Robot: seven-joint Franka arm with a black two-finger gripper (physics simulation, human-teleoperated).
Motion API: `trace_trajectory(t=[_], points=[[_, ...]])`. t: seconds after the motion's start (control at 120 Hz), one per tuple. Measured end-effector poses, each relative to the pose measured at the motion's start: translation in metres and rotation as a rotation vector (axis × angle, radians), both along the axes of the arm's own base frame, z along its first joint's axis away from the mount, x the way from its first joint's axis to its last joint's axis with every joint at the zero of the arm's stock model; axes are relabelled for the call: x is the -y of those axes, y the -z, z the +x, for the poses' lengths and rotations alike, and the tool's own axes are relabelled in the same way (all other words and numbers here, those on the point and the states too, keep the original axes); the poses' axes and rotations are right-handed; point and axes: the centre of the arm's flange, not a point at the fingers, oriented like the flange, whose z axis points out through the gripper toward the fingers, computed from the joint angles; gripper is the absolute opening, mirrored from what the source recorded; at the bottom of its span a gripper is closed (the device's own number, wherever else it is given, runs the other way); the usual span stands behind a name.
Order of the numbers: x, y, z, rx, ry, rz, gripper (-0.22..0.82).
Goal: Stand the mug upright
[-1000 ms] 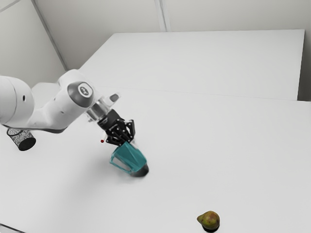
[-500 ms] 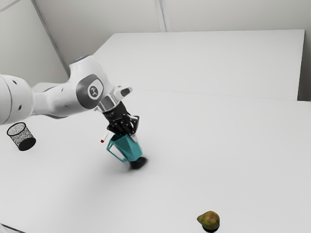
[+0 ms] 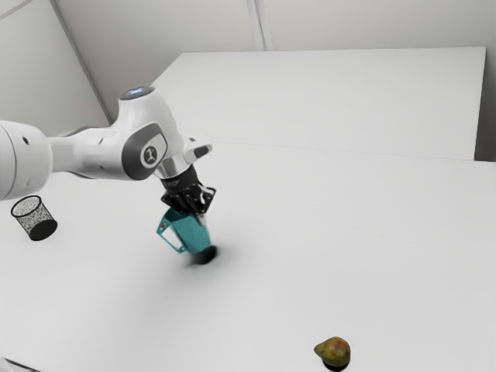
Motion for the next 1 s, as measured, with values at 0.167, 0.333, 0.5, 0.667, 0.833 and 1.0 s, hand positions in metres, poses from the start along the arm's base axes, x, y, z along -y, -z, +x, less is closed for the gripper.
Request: trace_trajectory(t=[0.167, 0.333, 0.5, 0.667, 0.833, 1.0], points=[[-0.003, 0.003, -0.001, -0.01, -0.022, 0.026, -0.18], [-0.007, 0.006, -0.002, -0.023, -0.04, 0.053, -0.18], [-0.012, 0.013, -0.003, -0.047, -0.058, 0.079, -0.18], [-0.014, 0.024, -0.002, -0.072, -0.076, 0.102, -0.18], [-0.007, 0.032, -0.003, -0.09, -0.077, 0.117, -0.18], [-0.008, 0.035, -0.003, -0.096, -0.087, 0.13, -0.18]])
